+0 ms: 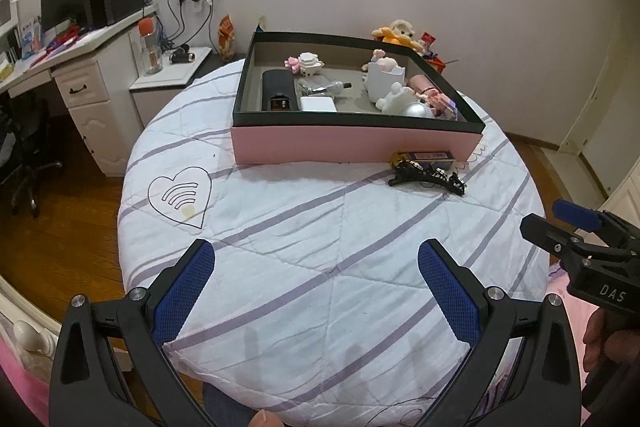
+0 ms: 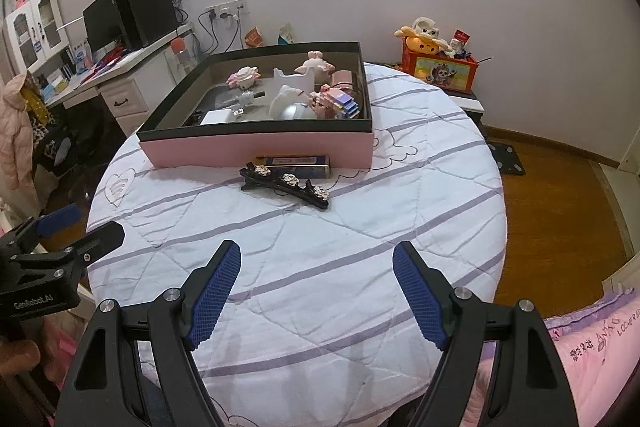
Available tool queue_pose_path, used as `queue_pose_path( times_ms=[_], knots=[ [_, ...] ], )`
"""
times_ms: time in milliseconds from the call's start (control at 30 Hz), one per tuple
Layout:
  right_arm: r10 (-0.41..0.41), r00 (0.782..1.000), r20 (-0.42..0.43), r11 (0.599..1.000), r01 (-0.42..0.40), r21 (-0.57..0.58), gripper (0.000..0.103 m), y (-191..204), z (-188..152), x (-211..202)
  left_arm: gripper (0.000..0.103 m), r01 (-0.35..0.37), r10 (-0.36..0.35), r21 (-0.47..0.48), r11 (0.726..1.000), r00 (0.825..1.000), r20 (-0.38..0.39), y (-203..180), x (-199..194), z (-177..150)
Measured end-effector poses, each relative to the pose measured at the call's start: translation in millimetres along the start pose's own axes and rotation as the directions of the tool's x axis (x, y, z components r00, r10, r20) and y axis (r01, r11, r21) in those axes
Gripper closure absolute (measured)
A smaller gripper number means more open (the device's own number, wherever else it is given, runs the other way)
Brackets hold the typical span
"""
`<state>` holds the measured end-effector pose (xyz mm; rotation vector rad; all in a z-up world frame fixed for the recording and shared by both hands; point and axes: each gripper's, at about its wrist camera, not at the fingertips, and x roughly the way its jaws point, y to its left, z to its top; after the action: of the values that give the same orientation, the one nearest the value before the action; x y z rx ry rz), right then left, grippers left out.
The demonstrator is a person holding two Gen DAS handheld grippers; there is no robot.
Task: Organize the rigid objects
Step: 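Withdraw both tools from the box toward the hair clip and battery pack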
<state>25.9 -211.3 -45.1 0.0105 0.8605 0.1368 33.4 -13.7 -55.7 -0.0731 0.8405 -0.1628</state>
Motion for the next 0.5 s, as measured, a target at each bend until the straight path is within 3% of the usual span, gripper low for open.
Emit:
queue_pose_path(
  times_ms=[500],
  knots=[
    [0.02,0.994,-0.104,0.997,-0.028,-0.071,0.023,-8.5,34.3,99.0,0.0,-0.017,0.016,-0.019,1.0,0.998,-0.062,13.8,41.0,10.7]
  ],
)
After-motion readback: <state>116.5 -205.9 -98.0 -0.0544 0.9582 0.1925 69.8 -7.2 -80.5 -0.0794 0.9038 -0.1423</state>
